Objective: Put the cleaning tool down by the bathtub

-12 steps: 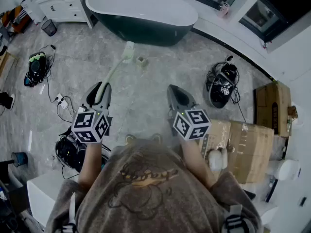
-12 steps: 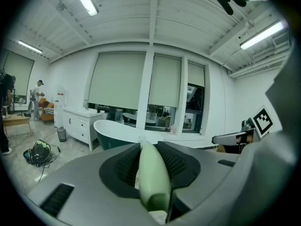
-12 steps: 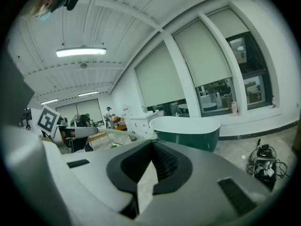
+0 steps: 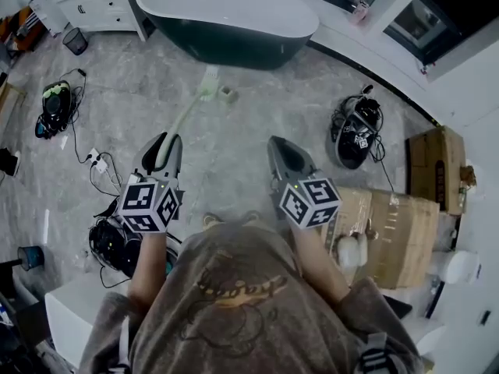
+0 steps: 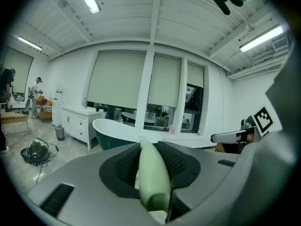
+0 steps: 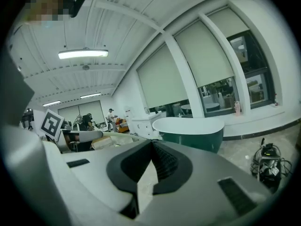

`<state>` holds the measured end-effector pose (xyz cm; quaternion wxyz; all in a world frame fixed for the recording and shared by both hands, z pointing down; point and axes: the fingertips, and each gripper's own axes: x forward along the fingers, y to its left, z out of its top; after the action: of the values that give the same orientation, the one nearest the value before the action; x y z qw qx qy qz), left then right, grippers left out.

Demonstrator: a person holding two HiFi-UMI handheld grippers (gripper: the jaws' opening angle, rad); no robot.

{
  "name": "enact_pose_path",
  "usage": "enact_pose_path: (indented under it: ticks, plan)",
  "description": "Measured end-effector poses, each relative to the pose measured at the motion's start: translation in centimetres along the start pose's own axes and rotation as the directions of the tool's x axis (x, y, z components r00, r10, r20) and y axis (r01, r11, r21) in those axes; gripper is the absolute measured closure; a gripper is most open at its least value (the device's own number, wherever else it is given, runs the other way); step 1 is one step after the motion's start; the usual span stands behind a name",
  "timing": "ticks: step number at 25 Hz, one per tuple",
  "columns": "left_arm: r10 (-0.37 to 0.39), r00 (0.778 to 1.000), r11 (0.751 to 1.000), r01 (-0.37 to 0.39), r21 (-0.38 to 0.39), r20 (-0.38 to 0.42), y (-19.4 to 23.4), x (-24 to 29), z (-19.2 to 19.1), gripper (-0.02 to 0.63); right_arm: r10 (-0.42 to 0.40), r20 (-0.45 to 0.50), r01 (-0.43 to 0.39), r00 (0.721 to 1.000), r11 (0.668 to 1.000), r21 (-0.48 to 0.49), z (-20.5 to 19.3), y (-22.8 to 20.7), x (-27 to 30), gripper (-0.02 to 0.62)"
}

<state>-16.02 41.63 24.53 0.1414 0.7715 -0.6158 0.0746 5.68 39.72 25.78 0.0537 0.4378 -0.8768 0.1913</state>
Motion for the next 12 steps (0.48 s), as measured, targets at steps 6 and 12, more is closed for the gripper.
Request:
enact_pose_path:
  ticks: [6, 12]
  plan:
    - [-0.038, 0.999, 0.999, 0.038, -0.001, 0.011, 1.7, 0.1, -0.2, 0.489, -0.038, 0.038, 0.037, 0.999, 0.999, 0.007, -0.9, 0.6, 0.2, 0.597]
    - [-0.058, 0.998, 0.998, 0.058, -0.001, -0.001, 3.6, 1.5, -0.1, 0.489, -0.061, 0.052, 0.060, 0.997, 0.998, 0.016, -0.8, 0.8, 1.9, 0.597]
